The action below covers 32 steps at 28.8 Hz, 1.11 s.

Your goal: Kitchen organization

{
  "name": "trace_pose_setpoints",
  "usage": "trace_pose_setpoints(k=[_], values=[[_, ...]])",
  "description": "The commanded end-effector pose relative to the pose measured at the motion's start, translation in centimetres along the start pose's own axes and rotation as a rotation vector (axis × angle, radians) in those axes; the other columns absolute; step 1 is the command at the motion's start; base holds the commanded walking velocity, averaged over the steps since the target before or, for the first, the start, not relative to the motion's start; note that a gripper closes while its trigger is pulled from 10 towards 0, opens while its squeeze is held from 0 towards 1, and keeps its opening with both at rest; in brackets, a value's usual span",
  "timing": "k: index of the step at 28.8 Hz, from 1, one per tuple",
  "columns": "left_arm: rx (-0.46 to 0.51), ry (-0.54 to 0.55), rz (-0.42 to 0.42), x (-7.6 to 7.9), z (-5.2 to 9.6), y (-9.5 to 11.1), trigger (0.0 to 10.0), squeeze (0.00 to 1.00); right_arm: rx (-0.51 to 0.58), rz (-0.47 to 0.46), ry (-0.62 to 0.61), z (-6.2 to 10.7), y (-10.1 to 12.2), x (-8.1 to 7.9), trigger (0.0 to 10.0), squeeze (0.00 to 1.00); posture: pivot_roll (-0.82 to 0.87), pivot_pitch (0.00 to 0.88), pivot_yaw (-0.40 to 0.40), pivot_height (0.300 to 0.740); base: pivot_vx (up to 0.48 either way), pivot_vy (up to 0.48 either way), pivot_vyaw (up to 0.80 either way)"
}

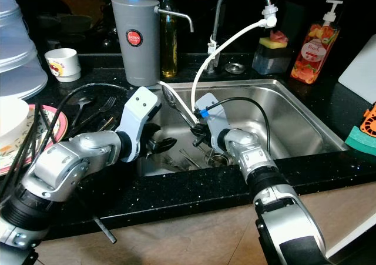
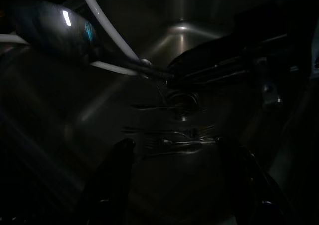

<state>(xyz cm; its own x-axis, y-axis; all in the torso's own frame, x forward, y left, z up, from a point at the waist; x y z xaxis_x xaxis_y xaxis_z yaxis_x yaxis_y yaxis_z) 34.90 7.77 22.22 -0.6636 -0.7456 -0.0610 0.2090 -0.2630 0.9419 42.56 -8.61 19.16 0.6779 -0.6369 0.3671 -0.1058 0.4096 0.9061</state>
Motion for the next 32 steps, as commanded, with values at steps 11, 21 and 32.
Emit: trace_pose_setpoints(k=[11, 21, 32], values=[[-0.018, 0.036, 0.013, -0.4, 0.0, -0.6, 10.0, 0.00, 0.025, 0.012, -0.024, 0.1, 0.4, 0.3, 10.0, 0.00, -0.03, 0.020, -0.054, 0.740, 0.000, 0.000, 0.00], [0.081, 0.381, 0.062, -5.6, 0.6, 0.7, 10.0, 0.00, 0.325, -0.103, -0.241, 1.4, 6.0, 3.2, 10.0, 0.00, -0.04, 0.035, -0.059, 0.740, 0.000, 0.000, 0.00], [0.314, 0.572, 0.122, -8.6, 2.3, 3.5, 10.0, 0.00, 0.499, -0.240, -0.475, 3.8, 7.0, 5.1, 10.0, 0.00, -0.04, 0.048, -0.056, 0.740, 0.000, 0.000, 0.00]])
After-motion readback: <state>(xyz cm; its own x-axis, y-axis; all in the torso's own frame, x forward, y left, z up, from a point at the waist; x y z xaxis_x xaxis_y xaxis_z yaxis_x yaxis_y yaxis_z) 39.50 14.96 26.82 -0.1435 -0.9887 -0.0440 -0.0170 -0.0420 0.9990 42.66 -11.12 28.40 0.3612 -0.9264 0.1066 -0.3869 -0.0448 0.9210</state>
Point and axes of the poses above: a point about 5 cm out from each wrist's last joint towards the gripper, its own z axis pointing back from the gripper into the wrist, its own y axis along the axis of the wrist's last joint, x = y × z, the point moved 4 cm from there along -z, pointing out of the wrist towards the gripper, and after that the axes turned 7 degrees about z, right-handed, at the moved point
